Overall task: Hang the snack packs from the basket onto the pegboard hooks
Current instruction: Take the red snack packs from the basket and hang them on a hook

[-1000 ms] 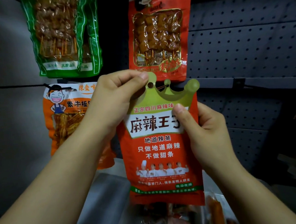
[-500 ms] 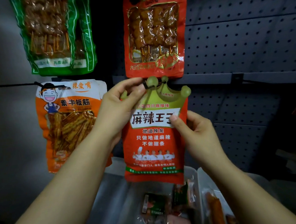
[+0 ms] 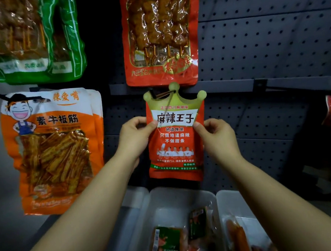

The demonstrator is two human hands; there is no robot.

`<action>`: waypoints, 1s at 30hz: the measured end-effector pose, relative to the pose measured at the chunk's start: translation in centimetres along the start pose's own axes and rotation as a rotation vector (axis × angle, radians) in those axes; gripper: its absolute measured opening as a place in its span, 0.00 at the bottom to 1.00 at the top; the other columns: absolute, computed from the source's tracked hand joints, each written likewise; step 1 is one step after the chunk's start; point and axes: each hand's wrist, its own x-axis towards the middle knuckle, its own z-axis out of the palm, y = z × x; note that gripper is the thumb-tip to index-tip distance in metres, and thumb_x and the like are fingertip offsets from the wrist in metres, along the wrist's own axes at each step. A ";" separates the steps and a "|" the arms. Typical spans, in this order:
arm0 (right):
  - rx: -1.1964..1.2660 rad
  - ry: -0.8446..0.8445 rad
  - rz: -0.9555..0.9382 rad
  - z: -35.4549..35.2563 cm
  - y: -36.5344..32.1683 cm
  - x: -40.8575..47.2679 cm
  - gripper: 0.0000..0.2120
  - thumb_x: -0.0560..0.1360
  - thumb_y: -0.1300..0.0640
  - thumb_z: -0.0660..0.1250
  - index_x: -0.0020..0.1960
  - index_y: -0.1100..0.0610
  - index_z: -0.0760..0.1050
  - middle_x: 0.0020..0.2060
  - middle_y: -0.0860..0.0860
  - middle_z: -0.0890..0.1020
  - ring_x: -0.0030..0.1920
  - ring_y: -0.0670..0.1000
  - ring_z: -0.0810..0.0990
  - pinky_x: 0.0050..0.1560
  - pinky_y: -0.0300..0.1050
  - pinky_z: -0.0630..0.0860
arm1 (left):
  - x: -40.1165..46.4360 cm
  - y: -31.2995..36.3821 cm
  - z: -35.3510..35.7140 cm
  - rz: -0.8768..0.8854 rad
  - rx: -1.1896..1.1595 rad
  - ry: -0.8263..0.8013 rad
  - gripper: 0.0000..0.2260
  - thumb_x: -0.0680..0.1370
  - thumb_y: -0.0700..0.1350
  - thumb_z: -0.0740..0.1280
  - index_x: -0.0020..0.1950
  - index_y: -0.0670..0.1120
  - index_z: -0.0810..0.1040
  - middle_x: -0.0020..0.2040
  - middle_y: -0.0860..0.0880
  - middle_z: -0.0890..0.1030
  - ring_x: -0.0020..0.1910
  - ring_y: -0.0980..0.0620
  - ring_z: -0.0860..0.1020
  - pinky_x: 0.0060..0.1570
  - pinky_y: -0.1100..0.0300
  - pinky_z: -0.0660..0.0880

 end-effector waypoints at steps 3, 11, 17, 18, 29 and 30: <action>-0.013 0.036 0.025 0.7 0.7 1.4 0.13 0.76 0.47 0.66 0.40 0.56 0.75 0.45 0.52 0.79 0.44 0.51 0.80 0.48 0.48 0.77 | 1.3 -0.6 0.8 0.012 0.056 0.042 0.03 0.74 0.43 0.71 0.42 0.48 0.79 0.40 0.48 0.83 0.35 0.53 0.82 0.35 0.61 0.77; 0.034 0.065 0.117 2.2 2.0 3.6 0.14 0.75 0.46 0.67 0.37 0.54 0.74 0.39 0.52 0.84 0.41 0.52 0.84 0.46 0.57 0.82 | 4.1 -1.7 1.7 -0.028 0.054 0.082 0.06 0.74 0.45 0.71 0.42 0.47 0.75 0.42 0.47 0.81 0.38 0.52 0.79 0.38 0.61 0.75; 0.154 0.072 0.165 2.2 2.8 3.5 0.15 0.74 0.46 0.69 0.37 0.55 0.71 0.35 0.50 0.82 0.39 0.49 0.83 0.40 0.48 0.81 | 4.1 -2.0 2.0 -0.066 0.005 0.083 0.06 0.74 0.46 0.71 0.44 0.48 0.74 0.42 0.50 0.81 0.38 0.57 0.80 0.30 0.69 0.73; 0.178 0.065 0.158 2.1 3.0 3.2 0.14 0.74 0.47 0.69 0.37 0.54 0.71 0.34 0.49 0.81 0.37 0.47 0.83 0.37 0.44 0.80 | 3.9 -2.2 1.9 -0.075 -0.015 0.081 0.07 0.74 0.46 0.71 0.46 0.47 0.74 0.44 0.49 0.81 0.39 0.56 0.80 0.31 0.68 0.73; 0.134 -0.169 0.288 0.5 6.8 -2.1 0.08 0.73 0.58 0.71 0.40 0.55 0.73 0.33 0.53 0.77 0.34 0.51 0.76 0.39 0.46 0.75 | -2.3 -5.7 -0.1 -0.067 0.114 0.117 0.10 0.74 0.38 0.70 0.51 0.45 0.72 0.46 0.51 0.76 0.42 0.59 0.76 0.34 0.74 0.72; 0.124 -0.166 0.297 0.0 7.0 -2.8 0.08 0.73 0.59 0.71 0.40 0.55 0.72 0.32 0.52 0.76 0.35 0.51 0.75 0.40 0.47 0.74 | -3.2 -5.7 -0.1 -0.067 0.125 0.102 0.09 0.74 0.37 0.70 0.50 0.46 0.73 0.45 0.50 0.77 0.42 0.58 0.76 0.36 0.73 0.71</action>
